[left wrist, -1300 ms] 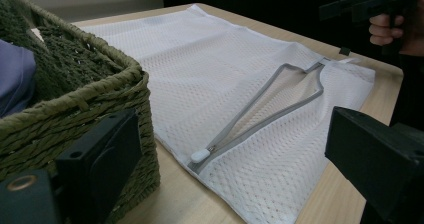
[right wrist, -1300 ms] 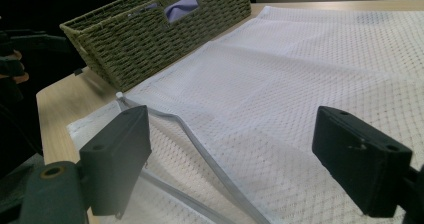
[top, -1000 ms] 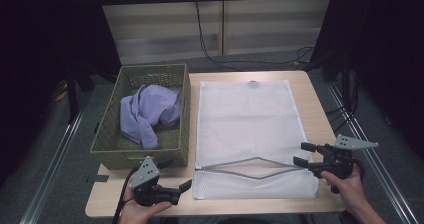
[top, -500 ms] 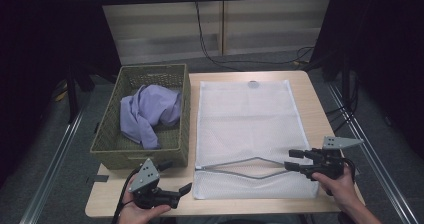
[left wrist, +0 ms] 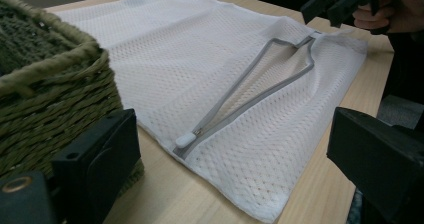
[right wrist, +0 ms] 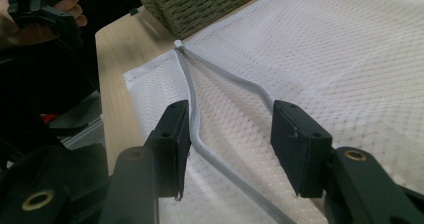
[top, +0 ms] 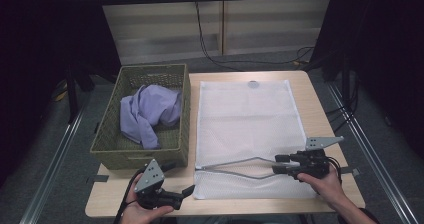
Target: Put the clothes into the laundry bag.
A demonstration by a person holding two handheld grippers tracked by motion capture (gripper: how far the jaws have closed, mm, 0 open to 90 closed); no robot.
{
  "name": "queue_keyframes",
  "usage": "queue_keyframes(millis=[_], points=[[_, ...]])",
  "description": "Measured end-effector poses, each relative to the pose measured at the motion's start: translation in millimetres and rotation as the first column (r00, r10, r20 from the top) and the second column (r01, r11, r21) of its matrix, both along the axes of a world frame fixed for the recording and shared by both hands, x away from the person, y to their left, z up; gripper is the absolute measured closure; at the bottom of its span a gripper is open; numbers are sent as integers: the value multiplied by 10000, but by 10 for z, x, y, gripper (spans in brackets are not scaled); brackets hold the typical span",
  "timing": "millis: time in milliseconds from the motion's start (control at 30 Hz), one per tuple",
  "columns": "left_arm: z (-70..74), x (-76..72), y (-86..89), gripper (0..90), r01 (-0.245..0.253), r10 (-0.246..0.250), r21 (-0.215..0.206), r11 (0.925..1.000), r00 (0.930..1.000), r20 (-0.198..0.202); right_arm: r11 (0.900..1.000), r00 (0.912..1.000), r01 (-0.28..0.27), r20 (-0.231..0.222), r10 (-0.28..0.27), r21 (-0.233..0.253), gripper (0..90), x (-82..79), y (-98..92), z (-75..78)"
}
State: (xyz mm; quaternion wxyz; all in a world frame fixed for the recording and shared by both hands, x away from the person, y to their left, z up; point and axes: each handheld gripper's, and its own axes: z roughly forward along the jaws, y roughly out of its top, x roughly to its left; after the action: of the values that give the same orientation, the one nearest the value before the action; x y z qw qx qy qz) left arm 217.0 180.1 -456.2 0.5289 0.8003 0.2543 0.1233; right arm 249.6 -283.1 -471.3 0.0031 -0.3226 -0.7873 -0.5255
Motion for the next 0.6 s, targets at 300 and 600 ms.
queue_keyframes(millis=[300,600], points=[[5,-17,25,65,-62,63,-160,9999,10000,19,9988,9989,-460,-121,458,-154,565,136,250,3],[9,-16,45,65,-149,150,-178,9997,9999,23,9976,9982,-583,-190,576,-384,560,308,404,49]])
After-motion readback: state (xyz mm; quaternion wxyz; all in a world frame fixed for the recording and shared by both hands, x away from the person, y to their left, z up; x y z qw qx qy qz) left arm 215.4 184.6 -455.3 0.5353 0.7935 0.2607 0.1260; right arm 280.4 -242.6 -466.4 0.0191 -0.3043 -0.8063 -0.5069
